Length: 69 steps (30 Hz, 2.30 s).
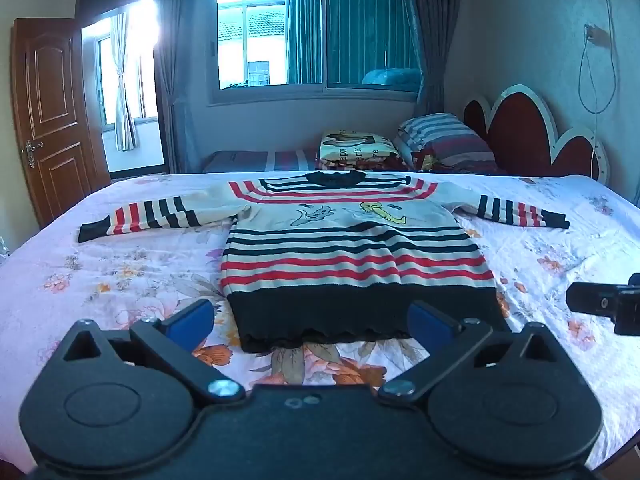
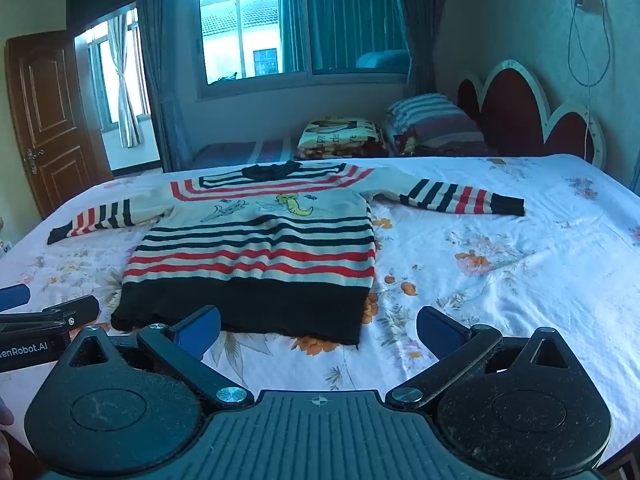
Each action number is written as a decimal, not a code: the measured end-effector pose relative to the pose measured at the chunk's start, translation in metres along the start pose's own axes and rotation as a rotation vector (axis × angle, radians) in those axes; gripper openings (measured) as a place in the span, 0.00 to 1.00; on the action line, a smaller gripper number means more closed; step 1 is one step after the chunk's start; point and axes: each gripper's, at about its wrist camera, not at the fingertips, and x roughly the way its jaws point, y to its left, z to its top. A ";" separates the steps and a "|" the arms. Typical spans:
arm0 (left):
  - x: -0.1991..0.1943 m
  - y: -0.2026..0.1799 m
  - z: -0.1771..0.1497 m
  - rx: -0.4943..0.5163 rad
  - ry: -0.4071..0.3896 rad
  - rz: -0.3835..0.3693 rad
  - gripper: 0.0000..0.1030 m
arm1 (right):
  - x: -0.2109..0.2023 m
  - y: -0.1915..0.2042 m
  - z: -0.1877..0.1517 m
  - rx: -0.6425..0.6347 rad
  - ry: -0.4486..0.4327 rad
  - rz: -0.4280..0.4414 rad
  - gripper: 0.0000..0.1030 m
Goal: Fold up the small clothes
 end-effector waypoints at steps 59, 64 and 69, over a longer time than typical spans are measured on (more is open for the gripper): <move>-0.004 -0.002 0.011 -0.001 -0.011 -0.005 0.99 | -0.008 -0.002 0.011 0.032 -0.030 0.010 1.00; -0.004 -0.001 0.009 -0.004 -0.011 -0.002 0.99 | -0.008 -0.001 0.011 0.032 -0.029 0.011 1.00; -0.005 -0.001 0.007 -0.004 -0.011 -0.002 0.99 | -0.008 -0.001 0.011 0.031 -0.028 0.011 1.00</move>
